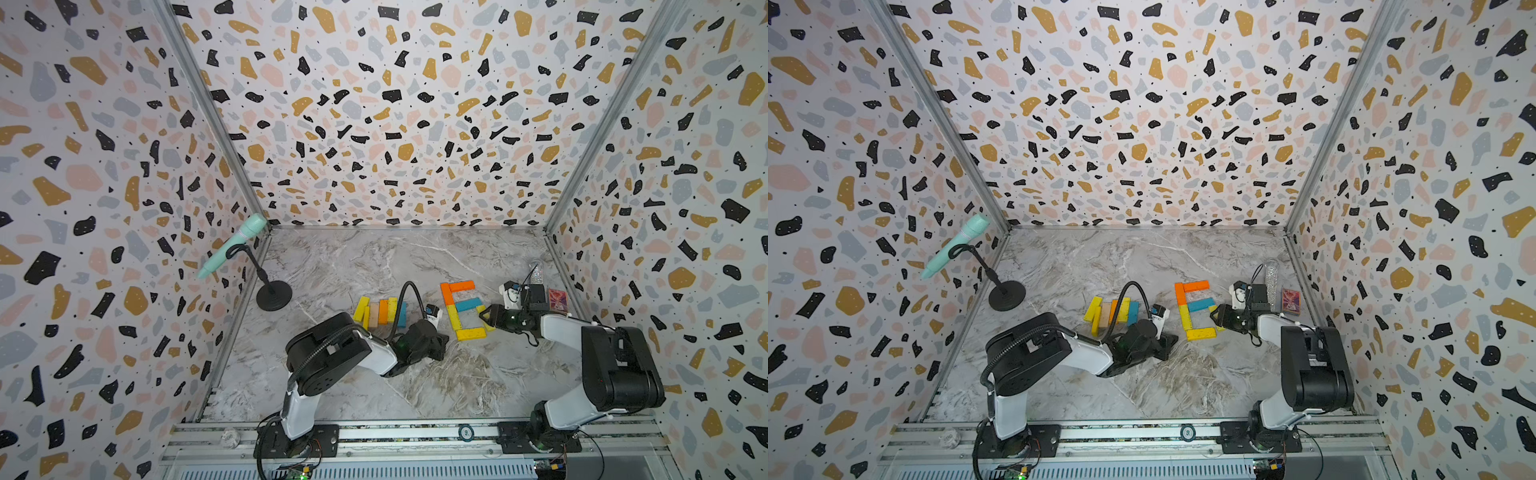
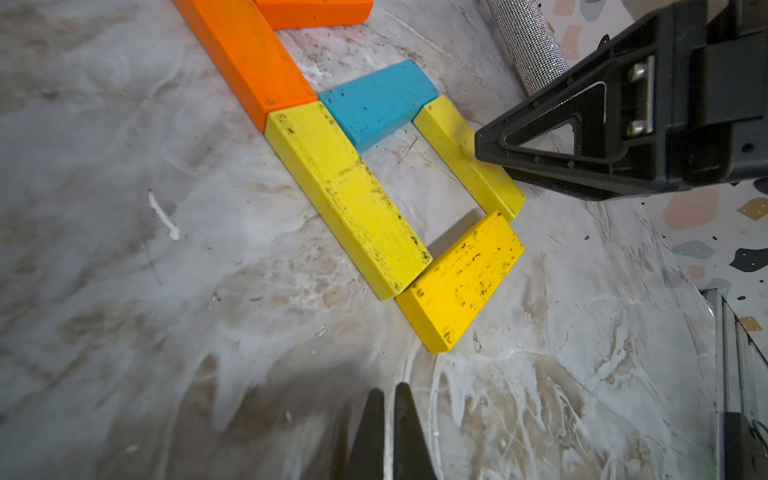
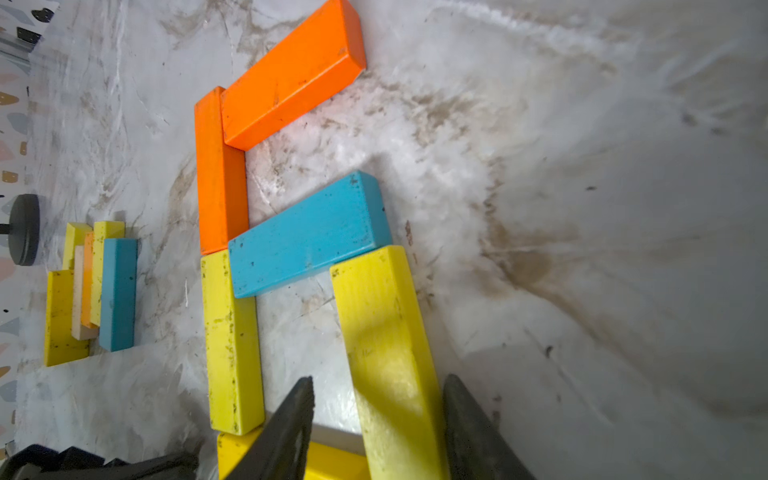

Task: Assemble the number 6 with building blocks
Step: Adjust the building block at the center of the board.

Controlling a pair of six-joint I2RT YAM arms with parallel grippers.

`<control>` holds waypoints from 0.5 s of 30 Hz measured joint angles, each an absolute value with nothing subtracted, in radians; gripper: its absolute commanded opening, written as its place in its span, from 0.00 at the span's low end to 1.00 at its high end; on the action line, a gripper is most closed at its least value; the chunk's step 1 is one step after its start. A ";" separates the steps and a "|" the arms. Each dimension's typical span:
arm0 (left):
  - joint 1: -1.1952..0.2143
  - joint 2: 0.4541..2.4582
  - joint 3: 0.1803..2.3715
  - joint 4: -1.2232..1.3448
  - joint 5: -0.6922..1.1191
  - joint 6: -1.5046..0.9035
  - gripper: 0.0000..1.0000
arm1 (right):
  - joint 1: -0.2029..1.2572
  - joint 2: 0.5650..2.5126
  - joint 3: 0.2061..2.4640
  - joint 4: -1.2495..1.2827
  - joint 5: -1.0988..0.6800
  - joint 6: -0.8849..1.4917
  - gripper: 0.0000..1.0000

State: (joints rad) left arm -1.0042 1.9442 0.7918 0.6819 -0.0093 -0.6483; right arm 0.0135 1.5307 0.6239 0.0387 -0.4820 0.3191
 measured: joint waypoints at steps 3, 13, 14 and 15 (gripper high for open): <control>-1.004 1.944 0.792 0.682 -0.008 -0.648 0.00 | 0.014 1.531 0.623 0.040 -0.482 0.319 0.52; -1.004 1.971 0.793 0.714 0.021 -0.652 0.00 | 0.033 1.523 0.607 0.059 -0.481 0.320 0.52; -1.004 1.972 0.793 0.715 0.022 -0.652 0.00 | 0.034 1.521 0.605 0.060 -0.482 0.320 0.52; -1.004 1.972 0.793 0.716 0.022 -0.652 0.00 | 0.035 1.518 0.603 0.059 -0.481 0.320 0.52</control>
State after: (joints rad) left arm -1.0042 1.9720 0.7925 0.7162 0.0223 -0.6518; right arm 0.0353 1.5177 0.6029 0.0589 -0.4812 0.3202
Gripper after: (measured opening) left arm 0.047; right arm 0.518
